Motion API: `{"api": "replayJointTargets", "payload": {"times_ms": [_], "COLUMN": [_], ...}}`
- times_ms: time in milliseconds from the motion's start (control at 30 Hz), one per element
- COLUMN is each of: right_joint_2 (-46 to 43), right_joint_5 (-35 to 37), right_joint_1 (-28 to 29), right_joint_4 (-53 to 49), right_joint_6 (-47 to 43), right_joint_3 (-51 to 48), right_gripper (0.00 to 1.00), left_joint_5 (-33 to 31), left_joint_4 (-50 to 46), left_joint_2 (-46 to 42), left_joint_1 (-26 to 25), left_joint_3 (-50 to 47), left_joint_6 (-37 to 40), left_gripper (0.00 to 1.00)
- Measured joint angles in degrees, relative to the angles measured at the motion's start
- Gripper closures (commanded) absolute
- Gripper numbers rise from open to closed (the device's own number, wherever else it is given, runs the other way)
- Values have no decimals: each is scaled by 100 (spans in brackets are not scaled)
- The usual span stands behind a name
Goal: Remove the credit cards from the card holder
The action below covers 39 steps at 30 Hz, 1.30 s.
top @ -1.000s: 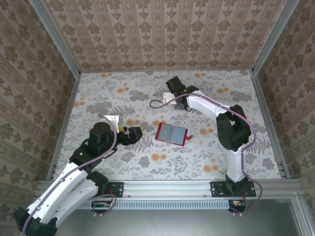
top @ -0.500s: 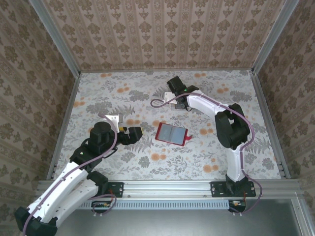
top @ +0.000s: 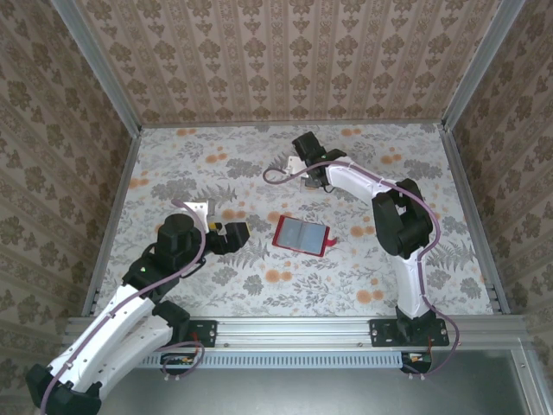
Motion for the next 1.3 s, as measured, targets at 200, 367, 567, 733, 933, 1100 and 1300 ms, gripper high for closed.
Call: {"api": "replayJointTargets", "payload": {"times_ms": [200,367,567,733,933,1100,1300], "right_joint_2": [11,52,59,-37,-850,-2090,-3246], "right_joint_5": [116,195,205,197,-20,-481,-1266], "right_joint_1": [-61,-105,-114,-131,-142,-92,184], "right_joint_4": [70,175,179,199,157,278,546], "right_joint_6": [52,164,334,627,1596,3130,5495], "right_joint_3": [42,103,107,35,-483,-1384,-2977], "right_gripper": [74,74,74,74,80,80,84], "left_joint_5": [0,0,0,24,114,358,765], "left_joint_4": [0,0,0,4,68,356,953], "left_joint_2": [13,42,44,118,407,1067,2229], "left_joint_1": [13,13,13,37,111,166,192], "left_joint_3": [-2,-4,-4,-4,-4,-4,-2], "left_joint_6": [2,2,4,20,20,9,-133], "left_gripper": [0,0,0,0,0,3,15]}}
